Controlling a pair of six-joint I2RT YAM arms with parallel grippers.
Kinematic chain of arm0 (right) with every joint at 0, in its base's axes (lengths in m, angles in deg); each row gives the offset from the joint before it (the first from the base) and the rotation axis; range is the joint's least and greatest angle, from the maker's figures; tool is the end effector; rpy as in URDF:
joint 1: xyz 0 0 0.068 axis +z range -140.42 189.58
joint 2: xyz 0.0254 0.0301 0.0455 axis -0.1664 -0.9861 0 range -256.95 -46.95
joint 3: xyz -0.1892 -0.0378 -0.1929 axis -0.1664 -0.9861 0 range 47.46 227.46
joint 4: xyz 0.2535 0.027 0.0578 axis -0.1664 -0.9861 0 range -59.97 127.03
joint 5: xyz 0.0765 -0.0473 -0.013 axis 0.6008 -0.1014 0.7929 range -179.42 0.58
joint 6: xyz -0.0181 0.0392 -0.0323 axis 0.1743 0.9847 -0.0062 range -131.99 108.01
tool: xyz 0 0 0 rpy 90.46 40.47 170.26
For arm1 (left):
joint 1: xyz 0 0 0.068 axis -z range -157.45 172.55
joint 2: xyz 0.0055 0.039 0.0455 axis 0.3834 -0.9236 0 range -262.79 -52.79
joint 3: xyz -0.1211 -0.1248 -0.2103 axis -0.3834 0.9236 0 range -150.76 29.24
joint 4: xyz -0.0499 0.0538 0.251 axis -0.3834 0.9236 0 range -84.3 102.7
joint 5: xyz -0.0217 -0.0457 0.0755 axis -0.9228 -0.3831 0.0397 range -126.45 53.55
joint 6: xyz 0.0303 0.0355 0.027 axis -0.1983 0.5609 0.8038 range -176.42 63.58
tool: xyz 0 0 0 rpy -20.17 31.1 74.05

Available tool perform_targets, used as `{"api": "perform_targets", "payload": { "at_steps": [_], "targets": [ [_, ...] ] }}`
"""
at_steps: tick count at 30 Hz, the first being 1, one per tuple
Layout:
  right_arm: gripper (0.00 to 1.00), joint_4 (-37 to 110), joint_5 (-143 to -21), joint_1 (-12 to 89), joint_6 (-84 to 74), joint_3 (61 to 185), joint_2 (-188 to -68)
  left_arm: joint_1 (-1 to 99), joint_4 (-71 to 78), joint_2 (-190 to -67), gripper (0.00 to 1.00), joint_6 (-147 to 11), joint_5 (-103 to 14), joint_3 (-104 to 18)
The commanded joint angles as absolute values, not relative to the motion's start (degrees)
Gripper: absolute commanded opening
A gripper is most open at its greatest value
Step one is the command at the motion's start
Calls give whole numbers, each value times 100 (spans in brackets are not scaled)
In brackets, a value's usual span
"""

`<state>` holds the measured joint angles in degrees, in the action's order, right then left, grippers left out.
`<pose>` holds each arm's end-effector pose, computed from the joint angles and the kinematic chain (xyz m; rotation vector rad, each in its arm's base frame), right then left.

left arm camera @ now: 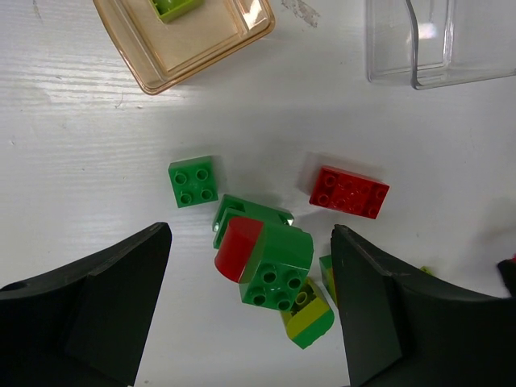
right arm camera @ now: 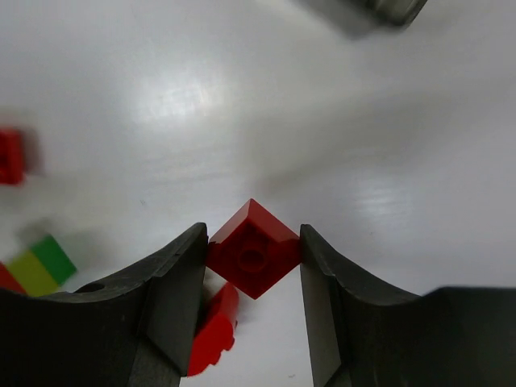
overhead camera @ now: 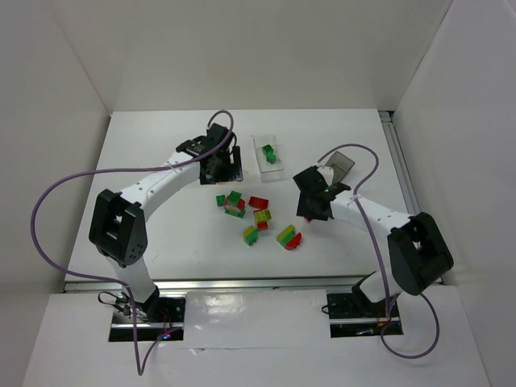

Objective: Sort the legos into containers by color

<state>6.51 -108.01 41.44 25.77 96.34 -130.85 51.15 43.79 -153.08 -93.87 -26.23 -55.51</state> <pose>0.2367 0.1338 0.1865 0.2268 2.6019 -0.0277 0.3402 -0.1783 0.2777 -0.2662 2.4905 -0.2606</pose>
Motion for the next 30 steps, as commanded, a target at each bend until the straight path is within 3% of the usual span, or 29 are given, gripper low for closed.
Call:
{"api": "perform_targets", "payload": {
  "at_steps": [1, 13, 14, 15, 16, 18, 20, 25, 29, 30],
  "targets": [
    [38, 495, -11429, 3764, 2362, 10282, -12650, 5120, 4367, -15316, 89, -9307, -2521, -5760],
    [42, 1189, -11648, 2374, 1613, 11942, -13984, 5120, 4420, -15035, 89, -9307, -2414, -5698],
    [47, 1189, -11649, 2321, 1613, 12031, -14203, 5120, 4420, -15035, 89, -9307, -2414, -5638],
    [69, 1189, -11701, 2320, 1613, 12136, -14309, 5120, 4420, -14983, 89, -9307, -2362, -5637],
    [79, 1059, -11815, 2320, 1613, 12268, -14389, 5120, 4472, -14982, 89, -9307, -2362, -5637],
    [90, 987, -11816, 2320, 1561, 12454, -14389, 5120, 4472, -14930, 89, -9307, -2301, -5585],
    [91, 1049, -11816, 2373, 1500, 12262, -14136, 5120, 4472, -14877, 89, -9307, -2248, -5584],
    [72, 987, -11082, 2724, 1499, 11322, -12862, 5120, 4525, -14772, 89, -9307, -2028, -5645],
    [73, 1058, -9878, 3347, 1385, 10127, -11886, 5067, 4578, -14771, 89, -9254, -1975, -5759],
    [82, 1058, -9682, 3653, 1446, 9794, -11702, 5067, 4578, -14771, 89, -9254, -1923, -5760]
  ]
}}
